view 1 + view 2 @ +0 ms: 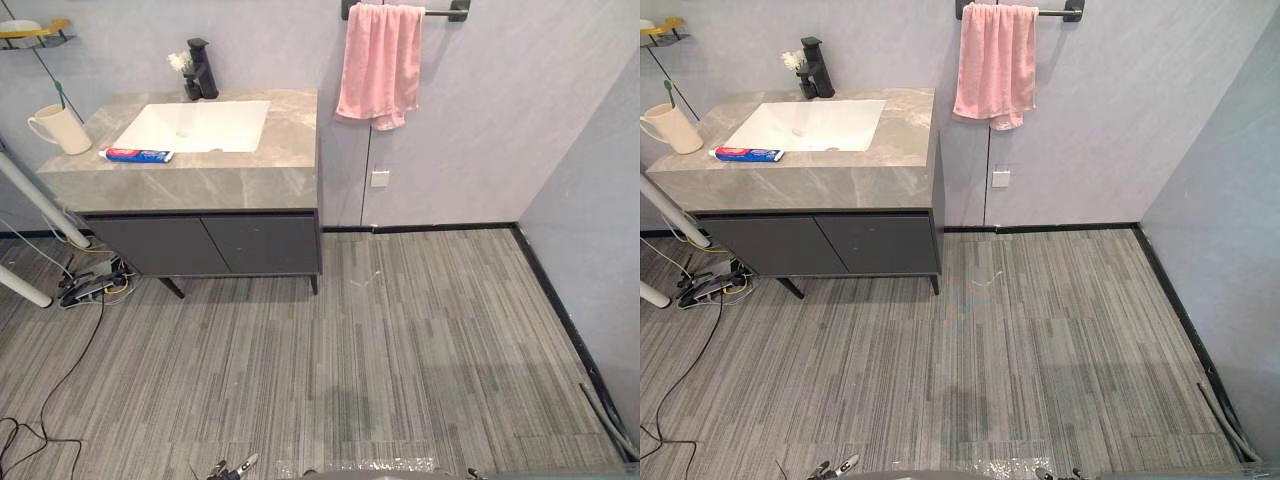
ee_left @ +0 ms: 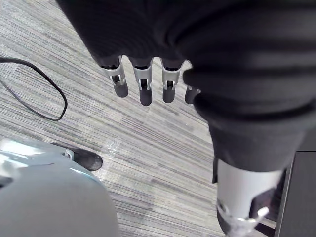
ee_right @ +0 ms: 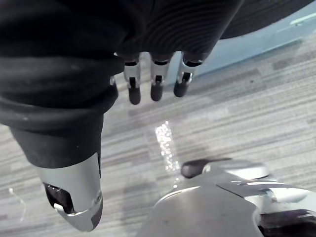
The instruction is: Organize washtable
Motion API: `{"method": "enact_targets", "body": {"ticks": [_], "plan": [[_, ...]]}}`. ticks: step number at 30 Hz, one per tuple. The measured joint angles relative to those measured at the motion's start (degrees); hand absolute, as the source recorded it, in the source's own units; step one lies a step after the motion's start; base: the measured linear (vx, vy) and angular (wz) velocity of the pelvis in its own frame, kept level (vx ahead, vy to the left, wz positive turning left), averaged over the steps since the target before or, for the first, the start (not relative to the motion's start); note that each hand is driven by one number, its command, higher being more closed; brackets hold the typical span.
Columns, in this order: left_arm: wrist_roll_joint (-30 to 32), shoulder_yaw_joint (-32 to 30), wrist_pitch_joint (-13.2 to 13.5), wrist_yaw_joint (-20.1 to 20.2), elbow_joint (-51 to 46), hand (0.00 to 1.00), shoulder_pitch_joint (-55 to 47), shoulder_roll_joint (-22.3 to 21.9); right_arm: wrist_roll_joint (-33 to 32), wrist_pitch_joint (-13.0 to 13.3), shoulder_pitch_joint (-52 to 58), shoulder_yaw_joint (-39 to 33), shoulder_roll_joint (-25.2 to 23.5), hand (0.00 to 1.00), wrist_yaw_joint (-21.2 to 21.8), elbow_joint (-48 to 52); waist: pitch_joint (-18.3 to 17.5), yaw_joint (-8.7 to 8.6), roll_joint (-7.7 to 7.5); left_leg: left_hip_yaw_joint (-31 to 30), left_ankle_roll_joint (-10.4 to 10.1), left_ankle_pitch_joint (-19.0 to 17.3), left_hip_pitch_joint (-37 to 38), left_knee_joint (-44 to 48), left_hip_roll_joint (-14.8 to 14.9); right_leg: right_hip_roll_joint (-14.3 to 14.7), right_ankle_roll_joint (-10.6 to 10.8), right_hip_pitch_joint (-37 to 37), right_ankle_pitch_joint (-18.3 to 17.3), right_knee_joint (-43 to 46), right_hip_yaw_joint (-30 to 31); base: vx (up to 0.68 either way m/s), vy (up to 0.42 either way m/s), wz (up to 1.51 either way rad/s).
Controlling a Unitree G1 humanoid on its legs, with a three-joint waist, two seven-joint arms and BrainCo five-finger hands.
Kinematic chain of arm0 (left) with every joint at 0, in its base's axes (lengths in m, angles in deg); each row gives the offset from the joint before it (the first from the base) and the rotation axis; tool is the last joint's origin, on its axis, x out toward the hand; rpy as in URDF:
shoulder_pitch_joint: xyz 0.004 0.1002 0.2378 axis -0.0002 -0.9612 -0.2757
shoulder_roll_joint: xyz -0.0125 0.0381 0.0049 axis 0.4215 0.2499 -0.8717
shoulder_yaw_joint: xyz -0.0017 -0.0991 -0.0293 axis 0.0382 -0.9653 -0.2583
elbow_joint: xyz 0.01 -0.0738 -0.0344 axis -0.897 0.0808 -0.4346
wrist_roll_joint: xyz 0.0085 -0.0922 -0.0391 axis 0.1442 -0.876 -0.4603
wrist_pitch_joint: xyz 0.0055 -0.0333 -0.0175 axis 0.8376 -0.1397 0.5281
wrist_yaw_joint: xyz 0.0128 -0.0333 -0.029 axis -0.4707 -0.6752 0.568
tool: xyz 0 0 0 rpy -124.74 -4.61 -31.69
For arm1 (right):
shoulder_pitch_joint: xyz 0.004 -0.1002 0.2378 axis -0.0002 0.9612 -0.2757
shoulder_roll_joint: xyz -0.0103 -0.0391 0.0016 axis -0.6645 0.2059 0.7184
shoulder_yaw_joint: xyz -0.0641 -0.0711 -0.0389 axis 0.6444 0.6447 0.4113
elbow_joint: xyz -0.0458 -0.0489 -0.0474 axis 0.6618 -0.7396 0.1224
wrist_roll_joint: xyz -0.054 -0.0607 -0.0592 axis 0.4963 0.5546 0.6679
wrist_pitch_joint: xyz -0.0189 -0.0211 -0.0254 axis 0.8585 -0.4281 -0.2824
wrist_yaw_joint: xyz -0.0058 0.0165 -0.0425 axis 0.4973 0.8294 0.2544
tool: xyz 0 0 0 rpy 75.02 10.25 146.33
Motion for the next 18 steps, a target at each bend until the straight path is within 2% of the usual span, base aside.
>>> {"method": "enact_targets", "body": {"ticks": [18], "plan": [[0.0, 0.4, 0.1, 0.1, 0.4, 0.0, 0.0, 0.0, 0.0, 0.1, 0.0, 0.1, -0.2, 0.0, 0.0, 0.0, 0.3, 0.03, -0.08, 0.8, -0.2, 0.0, 0.9, -1.2, 0.0, 0.1, -0.3, 0.3, 0.2, -1.1, 0.0, 0.01, -0.007, -0.02]]}}
